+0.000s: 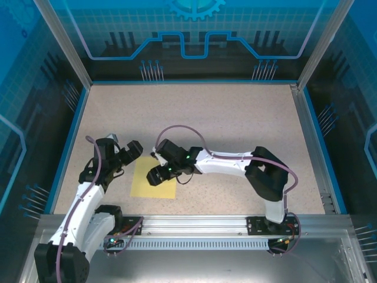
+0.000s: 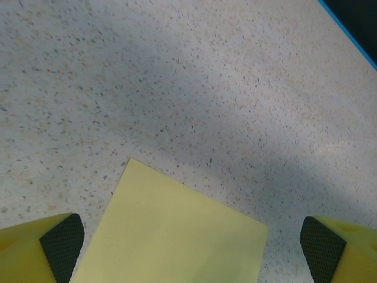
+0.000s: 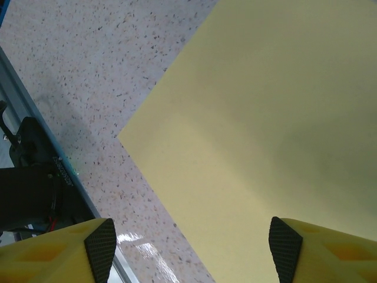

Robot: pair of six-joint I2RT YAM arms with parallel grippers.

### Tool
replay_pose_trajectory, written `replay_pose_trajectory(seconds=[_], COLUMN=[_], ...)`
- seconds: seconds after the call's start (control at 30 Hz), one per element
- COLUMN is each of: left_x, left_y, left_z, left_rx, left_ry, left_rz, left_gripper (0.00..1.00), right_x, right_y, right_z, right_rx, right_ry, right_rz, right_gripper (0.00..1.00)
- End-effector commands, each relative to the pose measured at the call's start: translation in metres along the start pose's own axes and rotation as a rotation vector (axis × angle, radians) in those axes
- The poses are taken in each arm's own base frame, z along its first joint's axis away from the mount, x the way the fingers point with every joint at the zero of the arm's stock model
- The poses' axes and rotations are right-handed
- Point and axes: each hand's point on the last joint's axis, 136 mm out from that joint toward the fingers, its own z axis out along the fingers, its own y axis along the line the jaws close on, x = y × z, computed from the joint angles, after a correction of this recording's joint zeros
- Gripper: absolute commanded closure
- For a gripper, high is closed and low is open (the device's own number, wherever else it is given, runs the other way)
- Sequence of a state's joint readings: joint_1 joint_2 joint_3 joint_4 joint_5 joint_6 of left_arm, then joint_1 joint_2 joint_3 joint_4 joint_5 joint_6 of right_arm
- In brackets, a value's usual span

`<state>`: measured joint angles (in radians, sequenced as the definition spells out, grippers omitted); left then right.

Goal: Fold a paper plane with a square sheet of paper (pick it up from the middle)
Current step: Move the square sheet of paper to the center of the table.

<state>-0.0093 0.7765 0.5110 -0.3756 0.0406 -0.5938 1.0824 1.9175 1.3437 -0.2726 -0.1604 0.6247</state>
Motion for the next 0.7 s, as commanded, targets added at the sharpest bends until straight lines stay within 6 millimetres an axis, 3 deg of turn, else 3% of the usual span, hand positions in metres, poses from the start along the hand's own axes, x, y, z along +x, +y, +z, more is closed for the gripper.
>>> replay_pose_trajectory(seconds=[0.0,0.1,0.3,0.47,0.67], left_x=[0.004,0.005,0.011,0.013,0.015], left_y=[0.015,0.016,0.017,0.015,0.005], left_z=[-0.003,-0.005,-0.003,-0.004,-0.003], left_rx=[-0.058,-0.064,-0.059,-0.05,0.001], left_ry=[-0.016,-0.017,0.009,0.02,0.043], left_rz=[-0.009,-0.007,-0.012,-0.011,-0.015], left_gripper=[0.02,0.01,0.02,0.01,0.01], right_x=[0.002,0.008,0.032,0.053,0.072], right_y=[0.008,0.009,-0.025,-0.066,-0.116], right_z=[0.016,0.034,0.055,0.049,0.025], right_rx=[0.006,0.009,0.117,0.218,0.273], right_ry=[0.036,0.074,0.159,0.186,0.186], right_rz=[0.03,0.042,0.084,0.135,0.215], right_gripper=[0.28,0.28,0.32,0.33,0.33])
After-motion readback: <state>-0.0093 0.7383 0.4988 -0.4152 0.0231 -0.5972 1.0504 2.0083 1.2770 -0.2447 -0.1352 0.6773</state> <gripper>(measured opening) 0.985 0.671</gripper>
